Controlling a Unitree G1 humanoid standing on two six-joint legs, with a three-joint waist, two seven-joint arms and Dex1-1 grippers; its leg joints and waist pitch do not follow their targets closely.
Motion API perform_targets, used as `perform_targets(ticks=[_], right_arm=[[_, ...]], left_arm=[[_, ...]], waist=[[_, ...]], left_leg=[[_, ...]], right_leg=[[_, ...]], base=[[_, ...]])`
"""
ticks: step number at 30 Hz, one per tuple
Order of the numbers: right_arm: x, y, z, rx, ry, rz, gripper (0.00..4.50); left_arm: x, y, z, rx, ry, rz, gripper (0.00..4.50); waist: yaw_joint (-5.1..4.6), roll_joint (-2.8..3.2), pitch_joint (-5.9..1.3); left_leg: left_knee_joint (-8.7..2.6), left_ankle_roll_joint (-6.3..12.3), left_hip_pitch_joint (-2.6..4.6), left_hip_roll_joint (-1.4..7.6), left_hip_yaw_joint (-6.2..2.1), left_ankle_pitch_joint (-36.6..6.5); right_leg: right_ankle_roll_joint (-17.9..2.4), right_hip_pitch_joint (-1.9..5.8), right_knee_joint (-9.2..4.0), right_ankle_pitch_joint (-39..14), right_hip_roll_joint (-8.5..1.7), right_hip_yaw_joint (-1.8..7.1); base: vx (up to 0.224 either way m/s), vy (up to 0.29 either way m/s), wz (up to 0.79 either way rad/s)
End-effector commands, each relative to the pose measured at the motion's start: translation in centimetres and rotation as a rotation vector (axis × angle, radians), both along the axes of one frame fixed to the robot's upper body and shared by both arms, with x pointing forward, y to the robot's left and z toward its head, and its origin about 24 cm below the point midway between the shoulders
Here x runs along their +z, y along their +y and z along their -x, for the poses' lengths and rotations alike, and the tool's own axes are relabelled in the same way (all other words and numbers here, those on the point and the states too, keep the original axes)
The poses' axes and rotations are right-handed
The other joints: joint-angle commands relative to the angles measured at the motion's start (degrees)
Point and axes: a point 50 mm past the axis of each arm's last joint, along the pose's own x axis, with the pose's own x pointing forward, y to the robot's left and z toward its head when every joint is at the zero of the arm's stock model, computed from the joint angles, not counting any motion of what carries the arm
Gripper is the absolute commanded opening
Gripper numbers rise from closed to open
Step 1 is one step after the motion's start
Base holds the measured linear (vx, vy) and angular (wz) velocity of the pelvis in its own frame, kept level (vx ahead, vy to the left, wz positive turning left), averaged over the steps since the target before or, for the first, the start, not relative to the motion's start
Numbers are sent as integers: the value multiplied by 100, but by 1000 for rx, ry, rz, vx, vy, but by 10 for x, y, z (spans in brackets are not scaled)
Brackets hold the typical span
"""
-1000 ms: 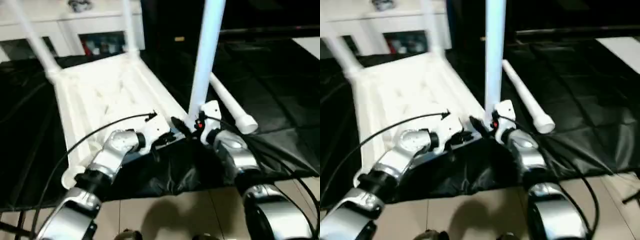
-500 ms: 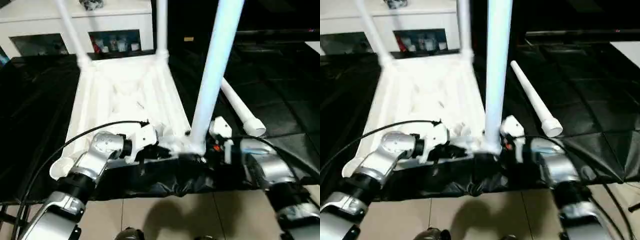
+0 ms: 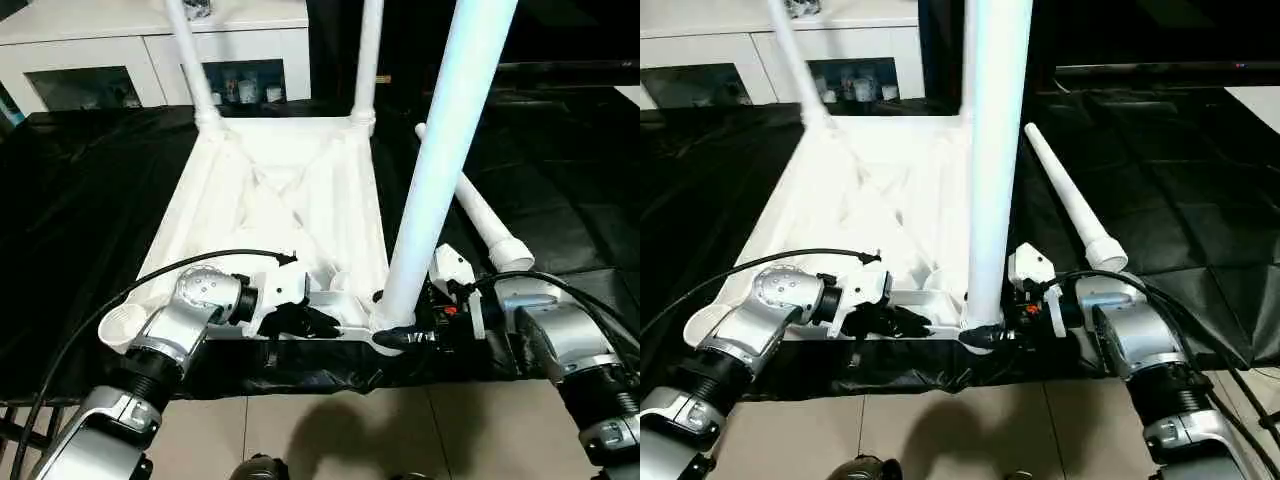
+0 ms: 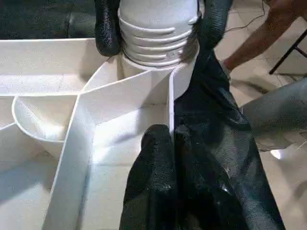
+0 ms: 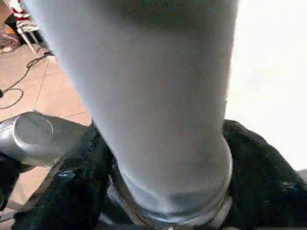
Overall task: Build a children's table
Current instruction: Rotate leg to tighten
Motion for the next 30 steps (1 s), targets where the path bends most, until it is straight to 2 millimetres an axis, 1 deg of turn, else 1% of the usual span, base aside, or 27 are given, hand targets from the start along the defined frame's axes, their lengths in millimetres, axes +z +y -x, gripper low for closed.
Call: perform_targets(ticks=[1,4,5,6,7,8,9,10,11,12,13,14,15,16,17,18,19,20,21,22,23,24,25,26,28,29,30], right_arm=[[-7,8,8,70,43,6,302],[-8,10,8,50,36,-2,292],[-10,13,4,-6,14,-24,289],[-11,16,0,-56,-1,-36,285],[-13,18,-5,-112,-25,-42,282],[-16,22,-13,-215,-62,-45,281],[-17,24,-16,-251,-73,-44,280],[-18,25,-19,-278,-80,-42,279],[-22,28,-26,-373,-93,-36,278],[-24,31,-30,-427,-100,-32,277],[-26,35,-36,-509,-118,-26,277],[-28,38,-40,-560,-116,-25,277],[-30,43,-45,-636,-104,-30,277],[-31,45,-46,-658,-98,-32,277],[-31,51,-50,-730,-82,-47,276],[-31,53,-52,-759,-80,-55,276],[-32,58,-55,-802,-73,-64,276],[-32,58,-55,-802,-73,-64,276],[-33,64,-57,-835,-64,-75,276],[-33,64,-57,-835,-64,-75,276],[-35,78,-58,-864,-60,-73,276],[-36,84,-58,-872,-60,-69,276],[-37,86,-58,-872,-58,-68,276],[-37,88,-58,-876,-57,-67,276],[-38,90,-58,-879,-58,-66,276],[-37,91,-58,-881,-65,-66,276],[-37,92,-58,-879,-71,-67,276]], left_arm=[[9,1,-4,10,-50,13,0],[9,0,-5,38,-50,27,0],[11,-3,-9,87,-59,45,0],[12,-4,-12,119,-68,52,0],[12,-5,-16,165,-80,55,0],[14,-7,-24,252,-95,59,0],[14,-8,-27,281,-99,63,0],[15,-9,-28,302,-102,69,0],[19,-13,-34,373,-114,89,0],[21,-15,-38,415,-120,101,0],[23,-18,-44,500,-129,109,0],[24,-20,-48,549,-135,114,0],[26,-23,-51,613,-140,125,0],[27,-24,-52,630,-142,129,0],[28,-28,-53,673,-149,142,0],[29,-30,-54,688,-154,146,0],[30,-35,-53,699,-161,154,0],[30,-35,-53,699,-161,154,0],[30,-42,-51,704,-171,160,0],[30,-42,-51,704,-171,160,0],[30,-59,-41,668,-187,172,0],[29,-66,-37,646,-196,170,0],[28,-69,-35,637,-196,170,0],[28,-70,-35,636,-196,168,0],[28,-71,-34,639,-194,171,0],[28,-72,-35,643,-191,174,0],[28,-72,-35,642,-191,175,0]], waist=[[-16,-64,-415],[-14,-57,-418],[-19,-60,-415],[-29,-39,-411],[-38,-47,-409],[-84,-50,-401],[-137,-58,-379],[-137,-58,-379],[-200,-86,-378],[-255,-64,-371],[-283,-67,-378],[-323,-87,-377],[-387,-87,-379],[-400,-84,-370],[-416,-89,-376],[-423,-117,-386],[-415,-104,-398],[-428,-93,-403],[-412,-112,-413],[-412,-112,-413],[-417,-102,-442],[-438,-93,-433],[-451,-121,-438],[-432,-98,-456],[-438,-98,-455],[-418,-93,-456],[-414,-87,-462]], left_leg=[[-412,121,204,283,-126,-1946],[-410,118,203,282,-129,-1929],[-409,113,204,281,-126,-1941],[-418,78,198,281,-134,-1979],[-417,57,198,272,-133,-2021],[-418,-20,189,257,-139,-2098],[-419,-109,217,233,-158,-2292],[-419,-109,217,233,-158,-2292],[-446,-150,169,225,-193,-2292],[-449,-162,176,221,-193,-2357],[-441,-176,185,218,-196,-2391],[-433,-197,183,215,-192,-2419],[-414,-196,191,189,-202,-2429],[-414,-164,181,180,-200,-2425],[-405,-99,170,180,-190,-2361],[-405,-41,149,167,-191,-2298],[-400,-16,155,175,-189,-2242],[-394,21,144,175,-185,-2172],[-391,75,149,183,-168,-2086],[-391,75,149,183,-168,-2086],[-379,123,131,214,-173,-1894],[-387,174,93,198,-172,-1790],[-375,207,89,194,-159,-1761],[-341,275,142,188,-133,-1684],[-340,304,137,187,-131,-1656],[-335,364,127,187,-129,-1546],[-327,378,120,185,-127,-1467]], right_leg=[[-1177,198,-428,-1821,-284,165],[-1184,201,-423,-1809,-285,162],[-1188,195,-424,-1808,-281,162],[-1185,192,-420,-1859,-289,160],[-1175,193,-428,-1909,-284,154],[-1152,177,-432,-2053,-302,152],[-1057,165,-484,-2429,-301,134],[-1057,165,-484,-2429,-301,134],[-917,221,-486,-2621,-305,121],[-901,188,-500,-2664,-294,120],[-901,183,-498,-2670,-295,115],[-930,170,-492,-2666,-294,118],[-925,170,-512,-2754,-294,107],[-895,169,-533,-2801,-290,100],[-886,178,-548,-2770,-290,106],[-840,195,-555,-2740,-276,94],[-859,190,-543,-2661,-283,104],[-912,189,-533,-2486,-277,105],[-971,192,-522,-2269,-261,110],[-971,192,-522,-2269,-261,110],[-1134,216,-455,-1840,-282,121],[-1159,240,-444,-1724,-269,99],[-1167,241,-443,-1670,-262,103],[-1238,210,-440,-1457,-253,119],[-1268,218,-428,-1391,-248,120],[-1289,237,-419,-1318,-255,114],[-1304,247,-409,-1246,-253,110]], base=[[0,0,0],[0,0,0],[0,0,0],[0,0,0],[0,0,0],[0,0,0],[0,0,0],[0,0,0],[0,0,0],[0,0,0],[0,0,0],[0,0,0],[0,0,0],[0,0,0],[0,0,0],[0,0,0],[0,0,0],[0,0,0],[0,0,0],[0,0,0],[0,0,0],[0,0,0],[0,0,0],[0,0,0],[0,0,0],[0,0,0],[0,0,0]])
